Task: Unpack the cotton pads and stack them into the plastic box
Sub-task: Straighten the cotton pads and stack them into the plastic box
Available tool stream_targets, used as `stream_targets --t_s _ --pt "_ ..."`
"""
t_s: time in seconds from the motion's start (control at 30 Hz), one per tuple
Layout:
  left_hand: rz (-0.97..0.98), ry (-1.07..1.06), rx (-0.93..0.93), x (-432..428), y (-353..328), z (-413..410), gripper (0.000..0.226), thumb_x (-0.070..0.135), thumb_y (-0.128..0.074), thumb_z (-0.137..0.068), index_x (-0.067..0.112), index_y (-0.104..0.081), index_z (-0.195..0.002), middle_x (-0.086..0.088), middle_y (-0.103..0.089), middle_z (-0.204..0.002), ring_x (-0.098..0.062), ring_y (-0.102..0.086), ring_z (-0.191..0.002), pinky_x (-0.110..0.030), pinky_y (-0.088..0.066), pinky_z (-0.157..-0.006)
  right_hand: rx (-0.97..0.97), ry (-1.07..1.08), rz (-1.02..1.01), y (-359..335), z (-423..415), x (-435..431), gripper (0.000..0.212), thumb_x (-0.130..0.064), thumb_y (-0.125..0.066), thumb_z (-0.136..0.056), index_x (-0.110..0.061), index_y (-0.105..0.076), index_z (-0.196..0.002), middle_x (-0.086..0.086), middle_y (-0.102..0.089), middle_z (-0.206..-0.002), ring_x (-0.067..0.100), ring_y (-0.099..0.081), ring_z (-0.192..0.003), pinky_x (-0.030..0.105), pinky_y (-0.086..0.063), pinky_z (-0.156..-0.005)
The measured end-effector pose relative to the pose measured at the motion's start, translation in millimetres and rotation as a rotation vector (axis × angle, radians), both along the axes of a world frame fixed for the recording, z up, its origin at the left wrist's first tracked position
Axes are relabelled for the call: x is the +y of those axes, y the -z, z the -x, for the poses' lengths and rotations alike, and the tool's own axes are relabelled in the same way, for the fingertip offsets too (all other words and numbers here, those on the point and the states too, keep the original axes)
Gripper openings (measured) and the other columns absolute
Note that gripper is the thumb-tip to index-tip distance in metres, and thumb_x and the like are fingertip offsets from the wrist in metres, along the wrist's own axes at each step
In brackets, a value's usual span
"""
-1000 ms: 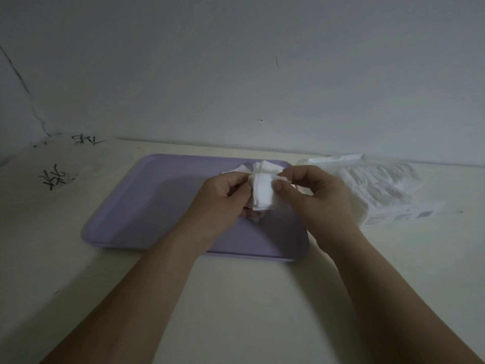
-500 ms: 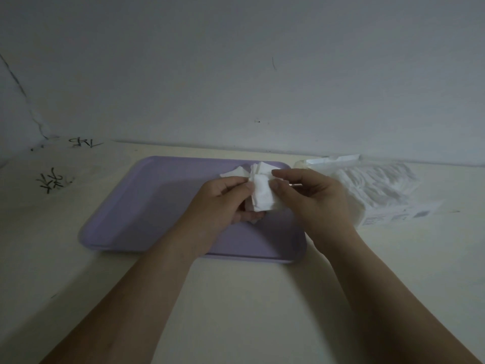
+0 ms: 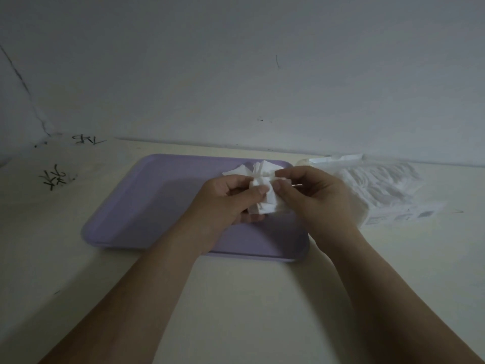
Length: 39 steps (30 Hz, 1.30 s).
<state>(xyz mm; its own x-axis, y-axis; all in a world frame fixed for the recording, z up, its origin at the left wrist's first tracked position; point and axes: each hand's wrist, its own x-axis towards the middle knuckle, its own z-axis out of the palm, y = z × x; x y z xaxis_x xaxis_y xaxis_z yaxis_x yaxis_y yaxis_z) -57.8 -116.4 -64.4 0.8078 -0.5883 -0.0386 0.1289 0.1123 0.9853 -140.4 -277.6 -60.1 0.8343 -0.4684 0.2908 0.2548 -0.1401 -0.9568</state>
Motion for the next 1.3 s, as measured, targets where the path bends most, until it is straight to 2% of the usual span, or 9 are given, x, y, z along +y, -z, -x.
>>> stream_targets --t_s 0.13,0.27,0.37,0.43,0.6,0.77,0.9,1.13,1.3 --pt "0.019 -0.023 0.034 -0.8 0.4 -0.1 0.018 0.008 -0.067 -0.099 0.0 -0.075 -0.113 -0.02 -0.078 -0.109 -0.028 -0.075 -0.096 -0.037 -0.063 -0.078 0.014 0.119 0.171 4.1 -1.4 -1.6 0.021 -0.007 -0.08 -0.089 -0.022 -0.068 -0.096 -0.007 -0.075 -0.101 0.005 -0.074 -0.082 0.021 -0.057 -0.067" --pt "-0.007 -0.051 0.008 -2.0 2.4 0.7 0.017 0.005 -0.071 -0.096 -0.002 -0.074 -0.111 -0.023 -0.077 -0.108 -0.032 -0.075 -0.094 -0.044 -0.064 -0.083 -0.005 0.202 0.416 10.2 -2.7 -1.7 0.016 -0.011 -0.082 -0.085 -0.023 -0.073 -0.084 -0.005 -0.066 -0.102 0.007 -0.066 -0.099 0.016 -0.055 -0.07" --pt "0.009 -0.07 -0.008 -1.6 1.0 0.9 0.015 0.003 -0.07 -0.096 -0.004 -0.075 -0.108 -0.03 -0.075 -0.105 -0.04 -0.073 -0.09 -0.052 -0.063 -0.086 0.008 0.155 0.432 12.6 -4.0 -0.2 0.01 -0.015 -0.081 -0.087 -0.025 -0.079 -0.086 -0.006 -0.067 -0.104 0.01 -0.067 -0.102 0.021 -0.057 -0.071" --pt "0.026 -0.103 -0.017 -0.7 0.8 0.4 0.011 0.002 -0.069 -0.096 -0.004 -0.076 -0.103 -0.028 -0.076 -0.095 -0.038 -0.073 -0.083 -0.049 -0.064 -0.081 0.025 0.105 0.409 12.4 -3.6 0.8 0.011 -0.018 -0.086 -0.084 -0.026 -0.081 -0.089 -0.009 -0.069 -0.109 0.005 -0.067 -0.105 0.021 -0.057 -0.074" --pt "0.052 -0.133 -0.011 -1.0 0.0 1.0 0.005 0.001 -0.073 -0.092 0.0 -0.077 -0.096 -0.019 -0.072 -0.077 -0.03 -0.068 -0.069 -0.045 -0.063 -0.074 0.071 0.101 0.455 9.9 -1.5 5.6 0.033 -0.047 -0.091 -0.069 -0.026 -0.078 -0.091 -0.019 -0.071 -0.113 0.001 -0.067 -0.11 0.02 -0.054 -0.083" --pt "0.076 -0.14 -0.021 -2.4 0.3 3.2 0.007 -0.001 -0.075 -0.091 0.005 -0.078 -0.093 -0.024 -0.078 -0.096 -0.031 -0.074 -0.08 -0.038 -0.062 -0.071 0.079 0.136 0.415 9.4 -0.2 5.8 0.015 -0.032 -0.09 -0.081 -0.024 -0.081 -0.09 -0.014 -0.075 -0.113 -0.005 -0.066 -0.112 0.013 -0.051 -0.082" --pt "0.078 -0.119 -0.036 -0.1 0.2 2.9 0.011 -0.005 -0.071 -0.092 0.003 -0.076 -0.095 -0.021 -0.078 -0.091 -0.029 -0.073 -0.076 -0.04 -0.064 -0.07 0.073 0.077 0.269 5.8 0.7 5.9 0.004 -0.022 -0.086 -0.084 -0.022 -0.082 -0.085 -0.012 -0.078 -0.102 -0.004 -0.071 -0.096 0.016 -0.054 -0.077" --pt "0.045 -0.158 -0.043 -2.0 -2.1 5.9 0.008 0.0 -0.073 -0.092 0.002 -0.076 -0.099 -0.016 -0.079 -0.087 -0.023 -0.074 -0.072 -0.027 -0.058 -0.059 0.05 0.159 0.404 7.6 1.3 7.9 0.011 -0.02 -0.08 -0.085 -0.028 -0.076 -0.08 -0.019 -0.074 -0.108 -0.001 -0.068 -0.104 0.014 -0.047 -0.081" --pt "0.045 -0.168 -0.042 -1.5 -1.0 4.6 0.008 -0.002 -0.071 -0.093 0.003 -0.076 -0.098 -0.016 -0.078 -0.085 -0.024 -0.073 -0.068 -0.024 -0.056 -0.056 0.009 0.093 0.43 12.1 -0.6 9.1 0.013 -0.017 -0.079 -0.086 -0.027 -0.076 -0.079 -0.015 -0.074 -0.108 0.006 -0.07 -0.105 0.025 -0.051 -0.085"
